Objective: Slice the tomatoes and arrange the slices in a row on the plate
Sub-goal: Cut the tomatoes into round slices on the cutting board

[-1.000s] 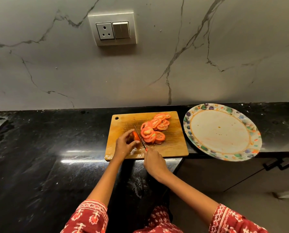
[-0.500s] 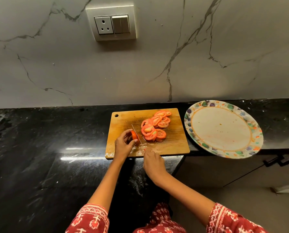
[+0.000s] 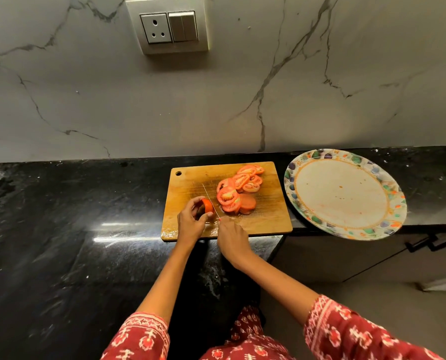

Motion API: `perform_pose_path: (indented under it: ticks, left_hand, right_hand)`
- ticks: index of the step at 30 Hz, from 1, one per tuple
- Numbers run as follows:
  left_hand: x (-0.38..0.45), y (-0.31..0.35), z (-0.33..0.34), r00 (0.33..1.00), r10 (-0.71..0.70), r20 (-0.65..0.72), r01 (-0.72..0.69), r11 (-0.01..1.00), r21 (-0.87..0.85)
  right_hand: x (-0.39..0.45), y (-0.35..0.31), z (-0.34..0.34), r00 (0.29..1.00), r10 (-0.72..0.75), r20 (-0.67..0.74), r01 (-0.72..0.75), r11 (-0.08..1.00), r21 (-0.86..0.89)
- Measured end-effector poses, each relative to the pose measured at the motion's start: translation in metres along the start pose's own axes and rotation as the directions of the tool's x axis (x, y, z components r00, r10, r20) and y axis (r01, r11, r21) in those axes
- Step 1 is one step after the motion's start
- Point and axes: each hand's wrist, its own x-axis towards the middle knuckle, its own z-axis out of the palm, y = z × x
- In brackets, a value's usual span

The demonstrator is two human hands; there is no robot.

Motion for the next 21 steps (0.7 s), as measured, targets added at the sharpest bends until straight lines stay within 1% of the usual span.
perform_pose_path:
  ticks: [3,6,9,11,15,19,21]
  left_hand:
    - [-0.002,-0.002,-0.001,1.0,-0.018,-0.01,0.018,1.0,0.002]
    - [-0.004,-0.003,-0.002,1.0,-0.011,-0.002,0.011,1.0,0.019]
    - [-0.001,0.0,-0.001,1.0,-0.001,-0.001,0.001,0.999,0.045]
    - [-0.001,-0.001,-0.001,1.0,-0.003,-0.004,0.003,0.998,0.057]
    - [-0.004,0.001,-0.002,1.0,0.002,0.002,-0.002,0.998,0.067]
    - [0.0,0.003,-0.003,1.0,0.012,0.008,-0.012,0.998,0.063]
    - [-0.003,-0.001,-0.005,1.0,0.009,-0.001,-0.009,0.997,0.076]
  right_hand:
    - [0.0,0.004,0.004,1.0,-0.016,0.003,0.016,1.0,0.005]
    - [-0.013,0.01,0.01,0.999,-0.042,0.005,0.042,0.999,-0.028]
    - [0.002,0.006,0.005,0.999,-0.037,-0.003,0.036,0.999,-0.017]
    - [0.005,0.004,0.004,0.999,-0.031,0.02,0.031,1.0,-0.001]
    - [-0.013,0.02,0.012,0.998,-0.031,0.055,0.033,0.999,-0.026]
    - [-0.01,0.029,0.005,0.999,-0.029,0.026,0.03,0.998,-0.056]
    - [-0.012,0.024,0.006,0.999,-0.037,0.028,0.038,0.999,-0.036]
